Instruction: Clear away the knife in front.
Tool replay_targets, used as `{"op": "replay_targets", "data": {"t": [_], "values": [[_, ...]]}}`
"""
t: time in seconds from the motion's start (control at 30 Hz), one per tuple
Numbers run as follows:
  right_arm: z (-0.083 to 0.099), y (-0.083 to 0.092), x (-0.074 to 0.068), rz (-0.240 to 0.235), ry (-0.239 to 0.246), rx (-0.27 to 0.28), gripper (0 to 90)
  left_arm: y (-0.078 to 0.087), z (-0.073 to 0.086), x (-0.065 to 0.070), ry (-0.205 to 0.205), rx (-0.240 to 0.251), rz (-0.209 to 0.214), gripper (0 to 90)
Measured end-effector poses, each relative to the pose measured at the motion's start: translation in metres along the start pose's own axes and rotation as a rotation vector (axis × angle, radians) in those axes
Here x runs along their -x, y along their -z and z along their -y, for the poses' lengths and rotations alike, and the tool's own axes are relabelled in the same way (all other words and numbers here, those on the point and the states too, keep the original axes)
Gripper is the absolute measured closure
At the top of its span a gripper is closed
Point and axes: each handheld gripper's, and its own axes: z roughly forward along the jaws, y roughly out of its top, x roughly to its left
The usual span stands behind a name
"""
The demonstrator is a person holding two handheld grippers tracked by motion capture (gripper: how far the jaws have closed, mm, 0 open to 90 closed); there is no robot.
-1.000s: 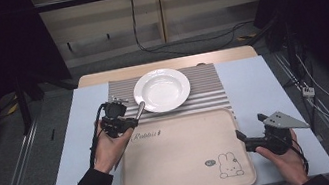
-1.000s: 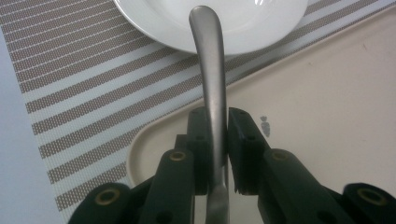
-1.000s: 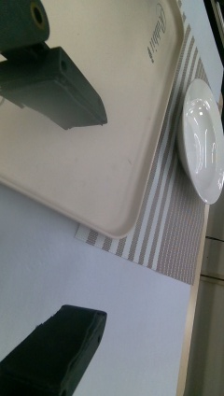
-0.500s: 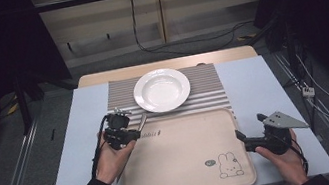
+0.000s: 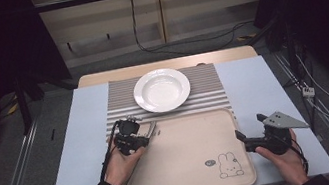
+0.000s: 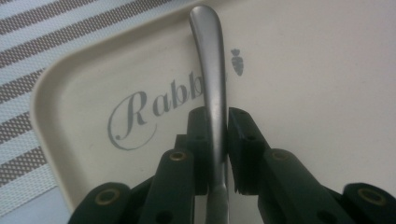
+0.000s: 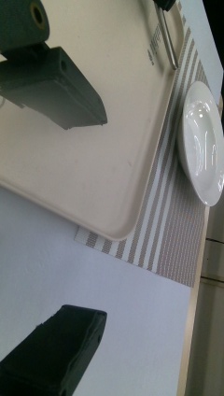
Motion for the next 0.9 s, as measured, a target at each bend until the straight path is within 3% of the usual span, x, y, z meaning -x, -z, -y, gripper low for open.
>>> {"op": "replay_targets", "data": {"t": [0.27, 0.53, 0.67, 0.77, 0.83, 0.9], "values": [[0.0, 0.0, 0.0, -0.004, 0.0, 0.0, 6.1, -0.008, 0.002, 0.001, 0.005, -0.029, 0.005, 79.5], [0.0, 0.0, -0.001, -0.008, 0.004, 0.0, 6.1, -0.008, 0.005, -0.001, 0.003, -0.016, 0.026, 78.7], [0.0, 0.0, -0.001, -0.01, 0.003, 0.0, 6.1, -0.005, 0.004, -0.005, 0.003, 0.005, 0.014, 62.6], [0.0, 0.0, 0.0, -0.01, 0.003, 0.0, 6.1, 0.001, 0.003, -0.01, 0.003, 0.05, 0.041, 55.3], [0.0, 0.0, 0.0, -0.009, 0.002, 0.0, 6.1, 0.004, 0.002, -0.012, 0.007, 0.084, 0.06, 45.8], [0.0, 0.0, -0.001, -0.011, 0.002, 0.001, 6.1, 0.006, 0.001, -0.012, -0.005, 0.102, 0.073, 43.0]]}}
